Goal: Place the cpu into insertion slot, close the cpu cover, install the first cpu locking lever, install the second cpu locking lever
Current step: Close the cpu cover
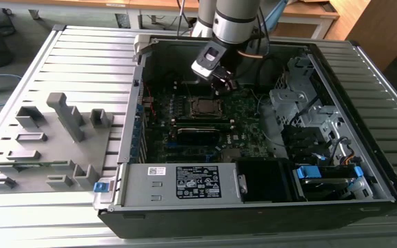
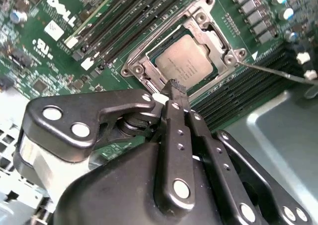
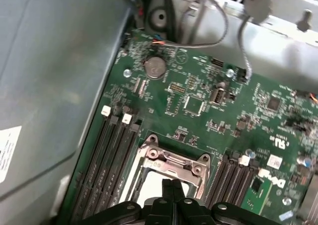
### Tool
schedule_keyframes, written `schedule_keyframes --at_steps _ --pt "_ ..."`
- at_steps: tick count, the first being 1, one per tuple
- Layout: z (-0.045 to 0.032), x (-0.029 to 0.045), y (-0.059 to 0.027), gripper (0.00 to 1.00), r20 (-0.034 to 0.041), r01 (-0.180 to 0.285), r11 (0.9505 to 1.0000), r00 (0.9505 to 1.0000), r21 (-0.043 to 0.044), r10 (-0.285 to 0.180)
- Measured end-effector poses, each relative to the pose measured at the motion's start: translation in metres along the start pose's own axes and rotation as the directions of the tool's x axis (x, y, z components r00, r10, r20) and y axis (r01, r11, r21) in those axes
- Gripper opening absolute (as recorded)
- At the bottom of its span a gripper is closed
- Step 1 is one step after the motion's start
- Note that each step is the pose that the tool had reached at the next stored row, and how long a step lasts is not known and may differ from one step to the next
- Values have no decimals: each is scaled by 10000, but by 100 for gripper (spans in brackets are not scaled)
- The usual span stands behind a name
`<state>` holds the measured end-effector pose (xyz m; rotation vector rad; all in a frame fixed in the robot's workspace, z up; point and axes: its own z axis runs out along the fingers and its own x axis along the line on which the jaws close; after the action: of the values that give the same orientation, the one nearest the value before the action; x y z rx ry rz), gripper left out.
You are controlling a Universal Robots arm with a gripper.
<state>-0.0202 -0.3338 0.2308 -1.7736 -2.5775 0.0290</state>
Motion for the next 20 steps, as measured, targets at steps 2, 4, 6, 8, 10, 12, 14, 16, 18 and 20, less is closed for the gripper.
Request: schedule_keyframes --at_steps 2,4,6,8,10,12,14,16,18,20 --pt "0 0 0 11 6 267 9996 9996 1 -267" --pt "1 0 0 11 6 284 9996 9996 0 -284" --pt "1 0 0 11 6 284 9996 9996 0 -284" --pt "1 0 0 11 6 284 9996 9996 0 -284" --pt "1 0 0 11 6 284 9996 9996 0 -284" --pt "1 0 0 11 8 358 9994 9994 0 -358" --pt "2 0 0 11 14 632 9980 9980 0 -632" --pt "3 0 0 11 21 973 9953 9953 1 -973" --pt "4 0 0 11 29 1336 9910 9910 1 -1336" --pt "5 0 0 11 37 1665 9860 9860 2 -1665"
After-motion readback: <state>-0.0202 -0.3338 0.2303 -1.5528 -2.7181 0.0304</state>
